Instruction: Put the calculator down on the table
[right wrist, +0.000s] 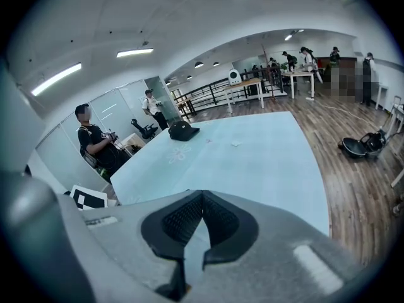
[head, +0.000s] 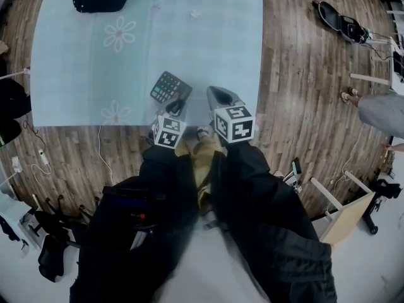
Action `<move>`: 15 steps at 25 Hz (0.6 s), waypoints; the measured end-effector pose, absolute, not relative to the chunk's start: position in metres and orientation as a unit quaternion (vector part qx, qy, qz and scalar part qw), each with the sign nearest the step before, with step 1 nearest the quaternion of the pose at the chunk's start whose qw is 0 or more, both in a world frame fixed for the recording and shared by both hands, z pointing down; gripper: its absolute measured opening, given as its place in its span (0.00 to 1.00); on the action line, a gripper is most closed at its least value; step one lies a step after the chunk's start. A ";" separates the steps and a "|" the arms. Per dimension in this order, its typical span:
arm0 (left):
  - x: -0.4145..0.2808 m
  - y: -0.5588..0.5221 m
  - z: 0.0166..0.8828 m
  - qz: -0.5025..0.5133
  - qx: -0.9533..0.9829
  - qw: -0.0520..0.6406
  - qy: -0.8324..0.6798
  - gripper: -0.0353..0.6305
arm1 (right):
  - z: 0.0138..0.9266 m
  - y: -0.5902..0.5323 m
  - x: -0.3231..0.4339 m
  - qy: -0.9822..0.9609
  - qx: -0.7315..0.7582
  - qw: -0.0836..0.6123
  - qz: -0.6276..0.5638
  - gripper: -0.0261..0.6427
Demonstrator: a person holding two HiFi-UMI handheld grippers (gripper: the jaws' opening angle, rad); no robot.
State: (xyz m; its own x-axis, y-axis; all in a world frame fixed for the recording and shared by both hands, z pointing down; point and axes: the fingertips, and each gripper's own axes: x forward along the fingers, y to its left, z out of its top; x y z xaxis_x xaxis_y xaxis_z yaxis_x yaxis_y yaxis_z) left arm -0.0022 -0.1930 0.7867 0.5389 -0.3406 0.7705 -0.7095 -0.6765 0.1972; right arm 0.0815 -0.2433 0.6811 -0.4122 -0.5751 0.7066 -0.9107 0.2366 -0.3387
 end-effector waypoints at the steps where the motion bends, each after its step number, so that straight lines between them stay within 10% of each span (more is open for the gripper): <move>1: -0.001 -0.192 0.789 0.366 0.840 0.255 -0.311 0.19 | 0.682 -0.243 0.081 -0.753 0.492 0.227 0.373 0.04; 15: 0.006 -0.188 0.805 0.371 0.833 0.275 -0.304 0.19 | 0.686 -0.230 0.093 -0.748 0.495 0.235 0.375 0.04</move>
